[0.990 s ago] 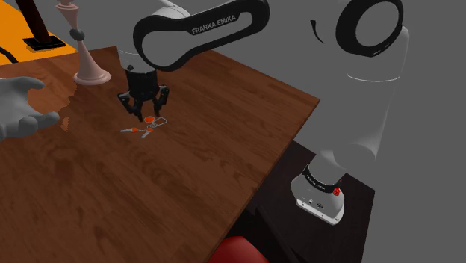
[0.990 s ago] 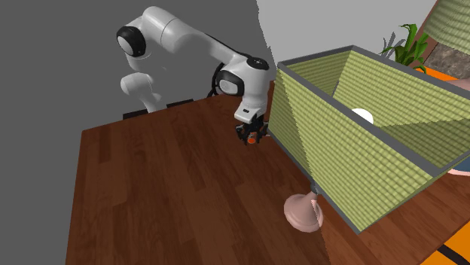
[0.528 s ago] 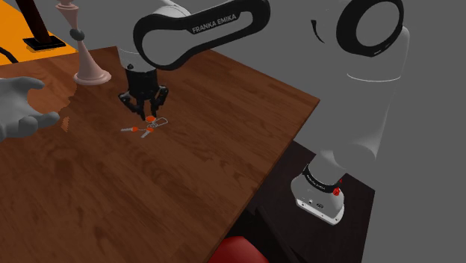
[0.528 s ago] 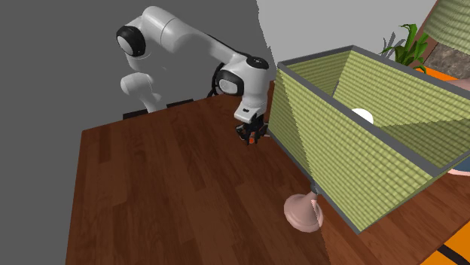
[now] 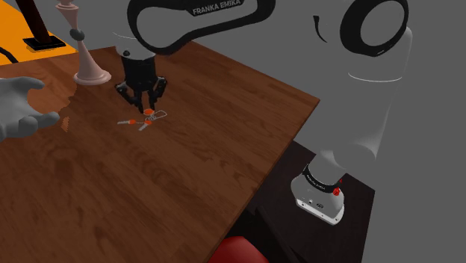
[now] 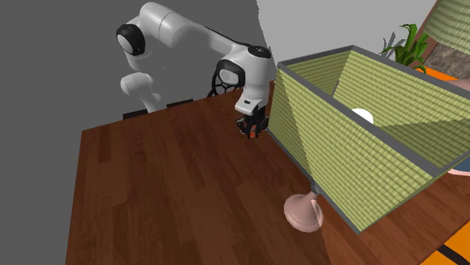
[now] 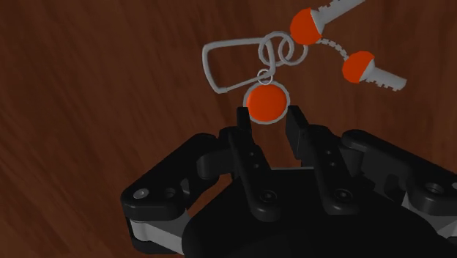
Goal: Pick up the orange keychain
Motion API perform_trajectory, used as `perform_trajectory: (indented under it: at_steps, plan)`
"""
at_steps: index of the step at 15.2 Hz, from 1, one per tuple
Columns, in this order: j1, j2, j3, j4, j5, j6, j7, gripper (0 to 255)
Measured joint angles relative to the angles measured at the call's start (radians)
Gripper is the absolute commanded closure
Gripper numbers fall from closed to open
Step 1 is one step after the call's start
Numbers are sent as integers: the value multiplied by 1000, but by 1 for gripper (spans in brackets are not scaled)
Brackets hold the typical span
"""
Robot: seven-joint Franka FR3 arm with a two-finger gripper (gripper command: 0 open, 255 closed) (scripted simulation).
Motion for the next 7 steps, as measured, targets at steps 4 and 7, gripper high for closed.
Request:
perform_trajectory:
  at_steps: [4,7]
  plan:
    - [-1,-15,3,38,8,-51,-6,255]
    - [2,-15,5,73,10,-87,-7,255]
